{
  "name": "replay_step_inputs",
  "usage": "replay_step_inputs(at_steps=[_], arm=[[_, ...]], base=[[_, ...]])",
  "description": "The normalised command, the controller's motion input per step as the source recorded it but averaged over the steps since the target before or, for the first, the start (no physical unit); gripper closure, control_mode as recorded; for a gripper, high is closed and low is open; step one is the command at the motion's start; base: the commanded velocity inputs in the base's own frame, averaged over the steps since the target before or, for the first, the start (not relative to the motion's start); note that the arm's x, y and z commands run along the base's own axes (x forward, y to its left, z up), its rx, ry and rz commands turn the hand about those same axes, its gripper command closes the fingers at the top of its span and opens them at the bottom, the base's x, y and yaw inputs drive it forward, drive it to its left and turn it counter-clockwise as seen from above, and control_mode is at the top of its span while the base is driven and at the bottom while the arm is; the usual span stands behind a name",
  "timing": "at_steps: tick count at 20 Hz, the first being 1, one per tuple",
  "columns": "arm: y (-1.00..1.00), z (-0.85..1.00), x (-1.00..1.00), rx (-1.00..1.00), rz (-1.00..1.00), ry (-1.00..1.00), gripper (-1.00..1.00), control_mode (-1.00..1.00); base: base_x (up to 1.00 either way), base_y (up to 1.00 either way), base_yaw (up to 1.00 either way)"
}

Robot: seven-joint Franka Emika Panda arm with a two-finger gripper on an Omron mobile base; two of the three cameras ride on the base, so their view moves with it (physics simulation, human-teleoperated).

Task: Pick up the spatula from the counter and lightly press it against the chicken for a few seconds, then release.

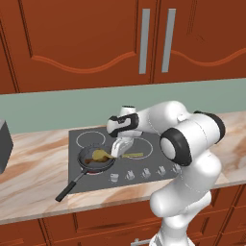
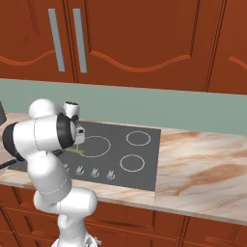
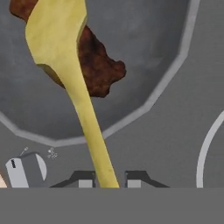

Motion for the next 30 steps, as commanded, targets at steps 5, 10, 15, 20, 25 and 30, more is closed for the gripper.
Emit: replay_step_inputs(at_steps=[5,10,15,20,25,30], arm=[[-0.21,-0.09,-0.02,0.0,0.0,0.0,1.0,-1.0],[-0.24,-0.02,-0.1,0.0,0.0,-0.03,1.0,-1.0],[-0.24,0.06,-0.29,0.0,0.0,-0.1,1.0,-1.0],[-0.14,0.31,-0.45,0.05,0.0,-0.17,1.0,-1.0],[-0.2,0.41,-0.5,0.07,0.01,-0.22,1.0,-1.0],[-0.3,0.46,-0.46,0.08,0.01,-0.18,1.0,-1.0]], base=[[0.0,0.0,0.0],[0.0,0.0,0.0],[0.0,0.0,0.0],[0.0,0.0,0.0],[0.0,0.0,0.0],[0.0,0.0,0.0]])
